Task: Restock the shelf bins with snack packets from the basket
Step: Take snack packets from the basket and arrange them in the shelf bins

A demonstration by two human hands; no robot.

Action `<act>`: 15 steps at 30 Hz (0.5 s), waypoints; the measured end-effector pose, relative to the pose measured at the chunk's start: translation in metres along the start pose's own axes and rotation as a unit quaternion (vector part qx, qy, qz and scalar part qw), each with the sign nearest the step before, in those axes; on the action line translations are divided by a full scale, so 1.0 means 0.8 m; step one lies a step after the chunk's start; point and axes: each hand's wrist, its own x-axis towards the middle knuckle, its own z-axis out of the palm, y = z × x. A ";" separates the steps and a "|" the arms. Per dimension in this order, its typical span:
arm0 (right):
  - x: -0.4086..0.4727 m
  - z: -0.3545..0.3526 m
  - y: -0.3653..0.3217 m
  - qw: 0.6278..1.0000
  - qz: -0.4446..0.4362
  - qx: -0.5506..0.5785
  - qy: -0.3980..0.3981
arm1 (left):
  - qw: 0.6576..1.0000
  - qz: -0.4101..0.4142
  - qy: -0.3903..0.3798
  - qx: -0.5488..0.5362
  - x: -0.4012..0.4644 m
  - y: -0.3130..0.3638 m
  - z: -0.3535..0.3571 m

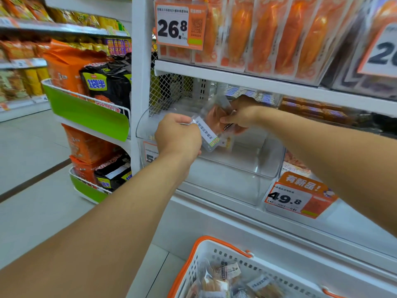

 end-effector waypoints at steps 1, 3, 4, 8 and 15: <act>0.005 -0.001 -0.002 0.999 -0.006 -0.034 0.005 | 1.000 0.002 -0.002 0.007 0.000 0.000 -0.001; 0.018 -0.011 -0.001 0.998 0.002 -0.057 0.006 | 1.000 -0.008 -0.006 0.011 0.000 -0.001 -0.005; 0.022 -0.018 0.002 0.998 0.016 -0.057 -0.006 | 1.000 -0.017 -0.007 0.009 0.001 -0.003 -0.006; 0.032 -0.034 0.017 0.990 0.061 -0.128 -0.026 | 0.999 -0.041 0.009 -0.006 0.008 -0.007 -0.009; 0.048 0.024 0.020 0.968 0.005 -0.248 0.036 | 0.997 -0.068 -0.012 0.021 0.007 -0.007 -0.009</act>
